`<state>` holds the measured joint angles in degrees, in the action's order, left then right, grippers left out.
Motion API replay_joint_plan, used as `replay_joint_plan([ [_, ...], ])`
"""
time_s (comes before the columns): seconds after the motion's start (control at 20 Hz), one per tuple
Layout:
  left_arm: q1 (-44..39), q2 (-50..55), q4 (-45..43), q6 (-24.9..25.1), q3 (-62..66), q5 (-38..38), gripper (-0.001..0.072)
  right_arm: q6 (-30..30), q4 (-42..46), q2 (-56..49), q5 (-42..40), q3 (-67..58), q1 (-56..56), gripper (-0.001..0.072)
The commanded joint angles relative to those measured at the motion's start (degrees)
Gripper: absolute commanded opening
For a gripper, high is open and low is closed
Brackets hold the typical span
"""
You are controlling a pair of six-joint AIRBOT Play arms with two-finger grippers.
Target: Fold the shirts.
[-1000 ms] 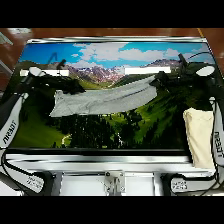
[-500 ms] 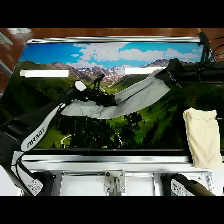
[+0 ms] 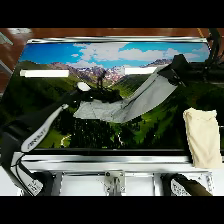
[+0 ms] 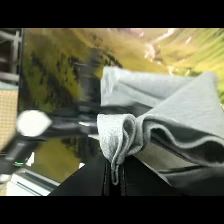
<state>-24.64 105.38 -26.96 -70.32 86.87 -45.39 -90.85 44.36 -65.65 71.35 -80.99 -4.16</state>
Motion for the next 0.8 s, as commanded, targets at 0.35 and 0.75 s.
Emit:
replay_joint_plan([
  [0.35,46.3,-36.0,-22.5,-3.9,0.1,-14.3,0.0032,0.4,-4.1,-21.0,-35.9,-0.1,31.6,0.006],
  [0.75,54.2,-44.5,-22.1,-3.0,0.1,-22.6,0.0032,1.0,-25.7,-38.6,-47.9,-0.1,41.1,0.007],
])
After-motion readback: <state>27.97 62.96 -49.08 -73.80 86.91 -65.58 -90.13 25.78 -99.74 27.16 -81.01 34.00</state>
